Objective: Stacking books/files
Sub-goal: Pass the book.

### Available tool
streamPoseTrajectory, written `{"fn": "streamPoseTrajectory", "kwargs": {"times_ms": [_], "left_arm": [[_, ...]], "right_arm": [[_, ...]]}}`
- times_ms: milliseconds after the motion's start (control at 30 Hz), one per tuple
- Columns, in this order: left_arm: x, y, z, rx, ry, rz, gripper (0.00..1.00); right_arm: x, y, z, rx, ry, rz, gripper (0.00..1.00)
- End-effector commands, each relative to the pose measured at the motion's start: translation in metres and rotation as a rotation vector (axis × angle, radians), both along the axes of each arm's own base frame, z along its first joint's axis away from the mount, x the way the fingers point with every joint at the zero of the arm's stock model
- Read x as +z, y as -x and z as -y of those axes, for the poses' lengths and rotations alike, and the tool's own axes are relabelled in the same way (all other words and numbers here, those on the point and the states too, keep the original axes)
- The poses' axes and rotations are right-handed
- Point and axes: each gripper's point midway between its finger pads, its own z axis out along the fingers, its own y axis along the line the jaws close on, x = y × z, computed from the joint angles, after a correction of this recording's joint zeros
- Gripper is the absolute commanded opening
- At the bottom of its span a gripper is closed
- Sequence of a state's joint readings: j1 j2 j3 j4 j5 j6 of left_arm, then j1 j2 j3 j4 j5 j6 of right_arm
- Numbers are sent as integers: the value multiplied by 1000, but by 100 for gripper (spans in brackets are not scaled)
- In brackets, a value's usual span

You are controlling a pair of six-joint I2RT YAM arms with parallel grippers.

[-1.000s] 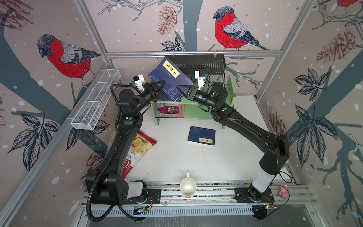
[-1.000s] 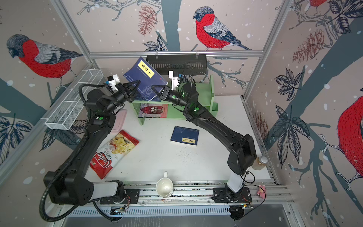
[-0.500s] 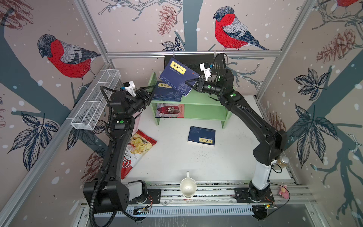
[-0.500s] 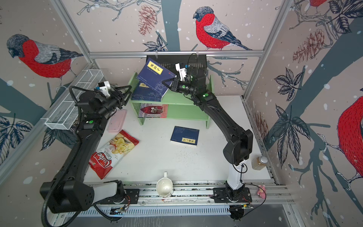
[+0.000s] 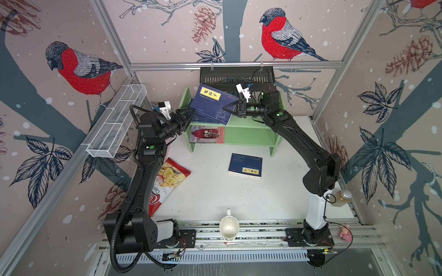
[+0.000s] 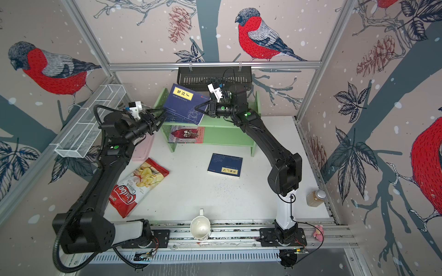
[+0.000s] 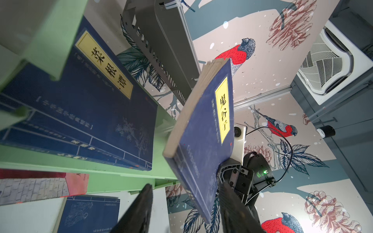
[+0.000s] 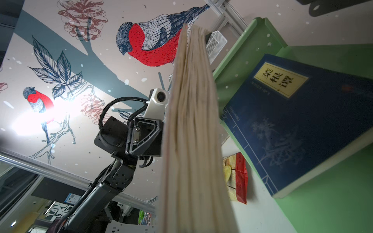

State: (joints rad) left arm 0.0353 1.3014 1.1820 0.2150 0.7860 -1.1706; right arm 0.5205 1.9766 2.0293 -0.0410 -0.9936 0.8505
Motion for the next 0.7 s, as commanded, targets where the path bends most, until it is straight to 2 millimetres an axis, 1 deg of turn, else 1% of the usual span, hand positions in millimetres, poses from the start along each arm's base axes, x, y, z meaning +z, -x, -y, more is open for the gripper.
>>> {"fn": "streamPoseTrajectory", "kwargs": {"times_ms": [0, 133, 167, 200, 233, 267, 300, 367, 433, 500, 567, 667], "left_arm": [[19, 1, 12, -55, 1, 117, 54], [43, 10, 27, -123, 80, 215, 52], [46, 11, 29, -131, 83, 225, 49], [48, 11, 31, -137, 85, 231, 41], [48, 11, 33, -140, 89, 230, 26], [50, 11, 34, -142, 96, 232, 14], [51, 11, 34, -140, 104, 236, 0], [54, 10, 32, -127, 114, 241, 0], [60, 8, 27, -89, 125, 254, 0], [62, 4, 22, -48, 144, 248, 0], [68, 1, 19, -34, 172, 249, 0], [71, -5, 17, -18, 189, 231, 0]], "right_arm": [[21, 16, 0, 71, -59, 37, 5], [23, 23, 0, 100, -71, 27, 5], [23, 24, 0, 106, -76, 25, 5], [23, 26, 0, 116, -82, 19, 6], [22, 26, -1, 120, -82, 12, 7], [21, 24, 0, 116, -79, 5, 9], [19, 23, -1, 113, -77, -2, 15], [16, 20, -1, 104, -73, -15, 24], [16, 18, -2, 81, -71, -21, 42], [17, 15, -1, 50, -73, -23, 43], [16, 16, -2, 29, -76, -27, 46], [13, 17, -9, 8, -77, -28, 45]]}}
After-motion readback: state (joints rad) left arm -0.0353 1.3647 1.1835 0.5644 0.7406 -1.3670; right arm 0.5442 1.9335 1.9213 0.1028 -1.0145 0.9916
